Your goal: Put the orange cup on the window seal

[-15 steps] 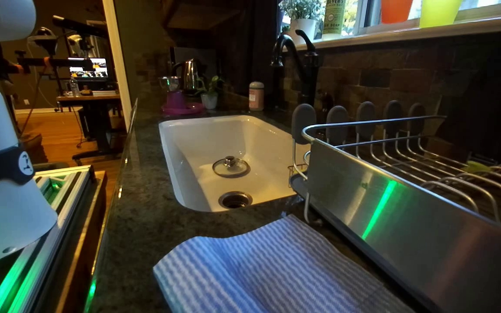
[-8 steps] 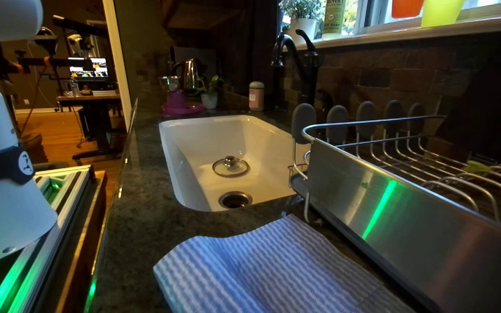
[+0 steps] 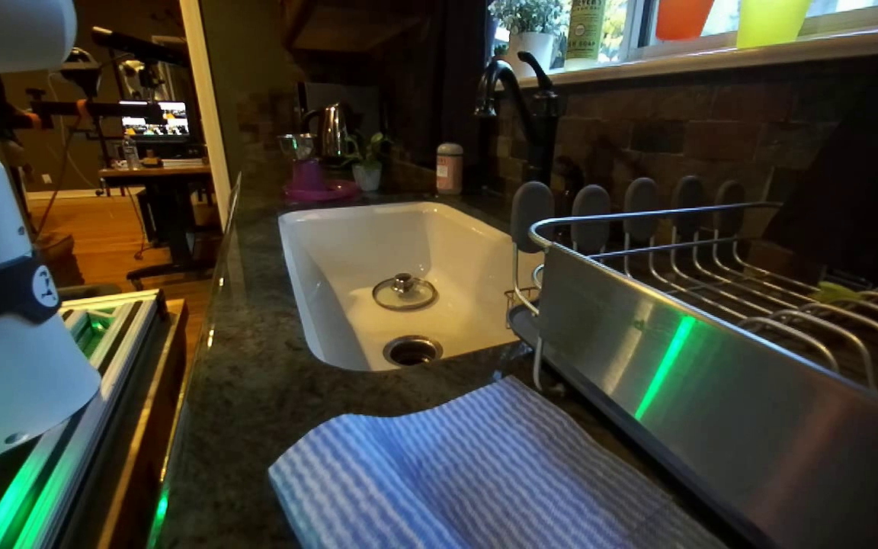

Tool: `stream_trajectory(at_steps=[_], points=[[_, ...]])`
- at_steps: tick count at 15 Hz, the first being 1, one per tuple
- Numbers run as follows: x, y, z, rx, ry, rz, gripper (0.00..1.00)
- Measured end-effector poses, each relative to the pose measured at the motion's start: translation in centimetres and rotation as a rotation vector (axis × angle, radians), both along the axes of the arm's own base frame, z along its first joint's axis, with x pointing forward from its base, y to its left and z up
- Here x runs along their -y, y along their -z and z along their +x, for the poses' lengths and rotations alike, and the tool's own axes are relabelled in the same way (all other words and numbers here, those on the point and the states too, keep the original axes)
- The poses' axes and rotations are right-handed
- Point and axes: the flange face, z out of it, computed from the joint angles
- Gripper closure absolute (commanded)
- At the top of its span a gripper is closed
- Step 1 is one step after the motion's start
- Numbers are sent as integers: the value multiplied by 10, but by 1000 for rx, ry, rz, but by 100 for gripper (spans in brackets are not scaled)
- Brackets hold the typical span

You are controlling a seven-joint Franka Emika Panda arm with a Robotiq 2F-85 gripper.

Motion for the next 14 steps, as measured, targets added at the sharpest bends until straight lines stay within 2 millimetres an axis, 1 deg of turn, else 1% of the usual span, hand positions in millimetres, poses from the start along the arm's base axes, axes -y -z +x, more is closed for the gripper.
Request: stream_trajectory(at_steps=[2,3,5,8,11,14], points=[[2,0,1,1,1,8,93],[2,0,1,1,1,11,98],[3,2,2,-2,6,22,98],[3,11,8,-12,40,30,98],[-4,16,13,-20,77,8,98],[-15,15,16,-5,95,-51,98]])
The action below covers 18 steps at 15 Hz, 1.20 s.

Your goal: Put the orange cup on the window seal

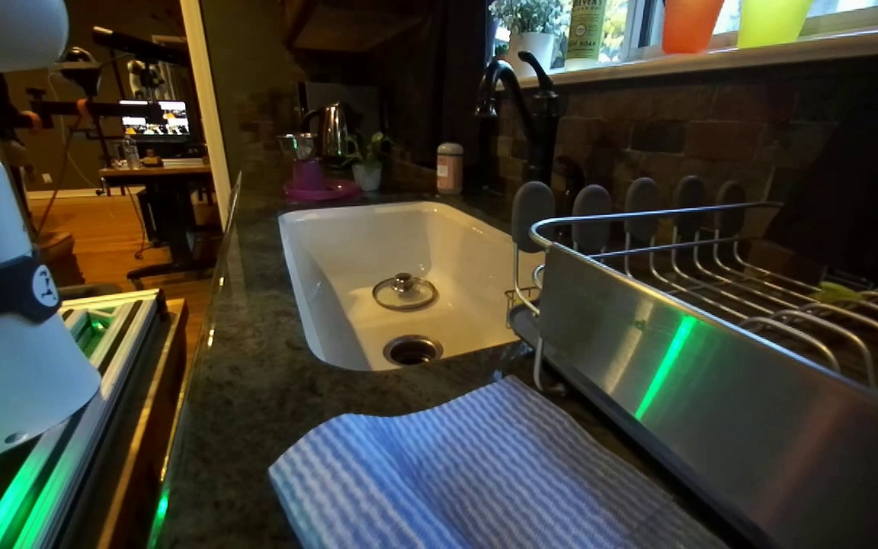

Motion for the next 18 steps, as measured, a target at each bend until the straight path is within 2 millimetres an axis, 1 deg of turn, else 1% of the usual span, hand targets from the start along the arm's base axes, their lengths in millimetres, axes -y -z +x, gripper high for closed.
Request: stream_trajectory(at_steps=[2,8,9,10,11,12,18], points=[[-8,-1,3,15,-1,-55,98],[-24,3,9,3,17,-138,98],[-26,5,11,-3,18,-134,68],[-26,6,12,-2,26,-149,68],[-28,8,13,-1,24,-153,62],[-28,10,15,-3,25,-144,53],[-23,25,26,13,33,-176,9]])
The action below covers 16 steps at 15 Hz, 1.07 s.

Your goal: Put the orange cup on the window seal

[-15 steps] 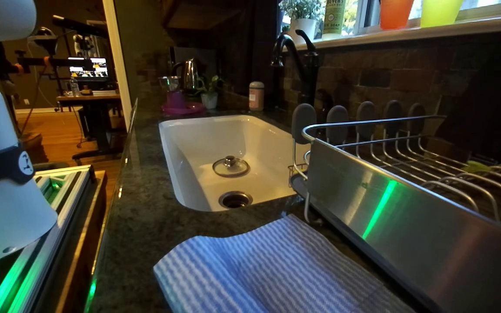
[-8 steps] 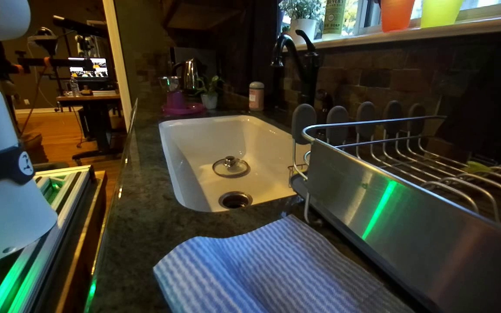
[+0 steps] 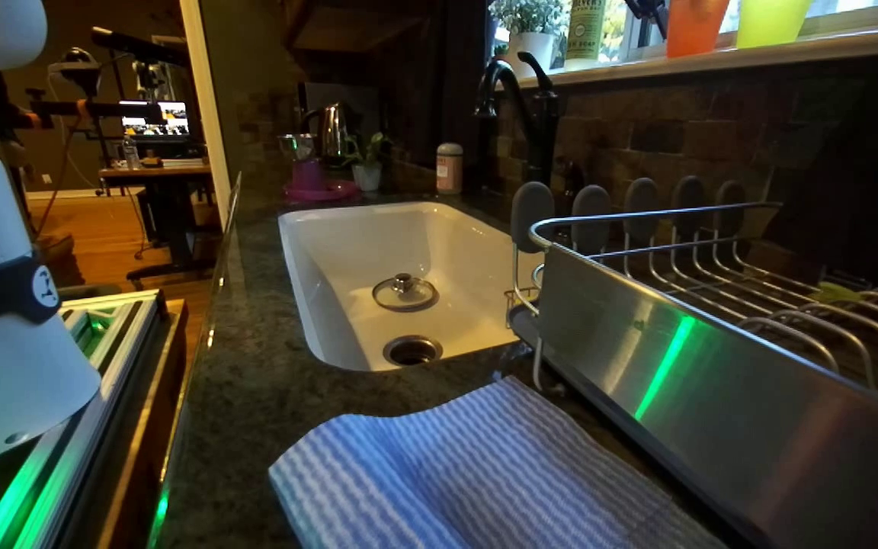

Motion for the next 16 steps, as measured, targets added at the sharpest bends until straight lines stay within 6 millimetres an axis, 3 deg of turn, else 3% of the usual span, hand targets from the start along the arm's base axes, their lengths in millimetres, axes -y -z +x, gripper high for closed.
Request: stream_trajectory(at_steps=[1,4,7,11,16], points=[[1,0,1,10,5,-14,1],[-7,-14,0,49,-7,-29,0],[-25,-48,-11,115,-21,-22,0],[-52,-96,-43,178,-32,-41,0],[-69,-118,-98,163,-40,61,0]])
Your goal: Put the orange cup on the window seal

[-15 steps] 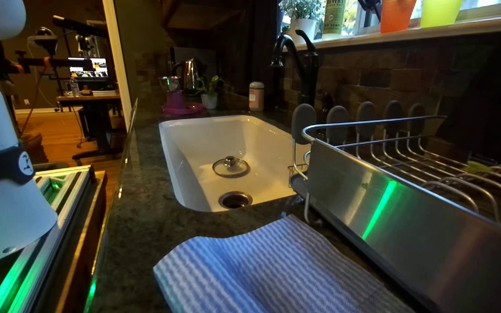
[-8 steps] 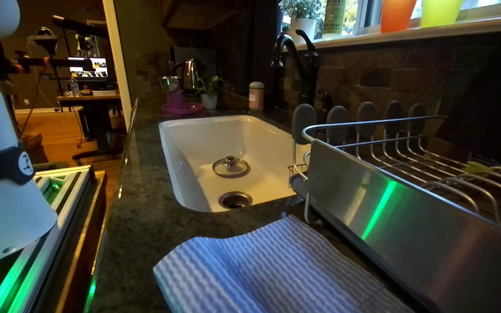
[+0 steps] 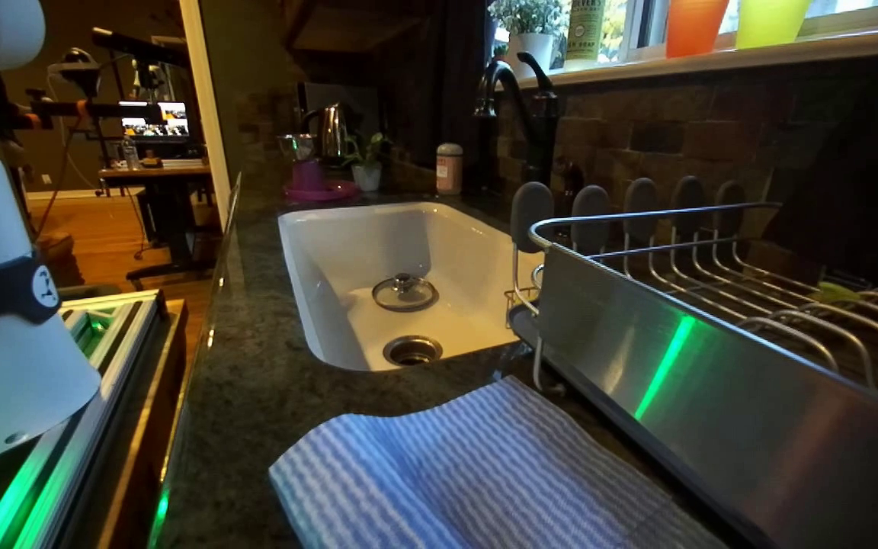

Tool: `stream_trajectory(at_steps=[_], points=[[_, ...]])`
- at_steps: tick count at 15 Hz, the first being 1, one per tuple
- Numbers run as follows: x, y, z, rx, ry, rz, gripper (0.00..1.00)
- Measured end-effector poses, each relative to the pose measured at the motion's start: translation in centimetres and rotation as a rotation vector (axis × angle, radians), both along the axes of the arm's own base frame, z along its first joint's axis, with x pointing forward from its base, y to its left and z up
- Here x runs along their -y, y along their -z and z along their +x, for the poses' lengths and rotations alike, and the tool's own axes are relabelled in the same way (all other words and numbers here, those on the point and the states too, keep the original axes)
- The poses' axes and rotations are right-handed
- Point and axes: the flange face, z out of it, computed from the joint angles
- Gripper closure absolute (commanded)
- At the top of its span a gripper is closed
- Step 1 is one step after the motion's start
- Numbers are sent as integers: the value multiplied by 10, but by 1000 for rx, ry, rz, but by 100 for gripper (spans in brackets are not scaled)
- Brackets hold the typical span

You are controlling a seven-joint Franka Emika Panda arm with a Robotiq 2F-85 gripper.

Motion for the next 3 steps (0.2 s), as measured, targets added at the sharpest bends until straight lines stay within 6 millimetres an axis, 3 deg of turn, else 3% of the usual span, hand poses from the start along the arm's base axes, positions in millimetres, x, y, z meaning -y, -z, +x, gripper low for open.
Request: stream_trajectory(at_steps=[3], points=[[-21,-7,-36,59,-34,52,0]])
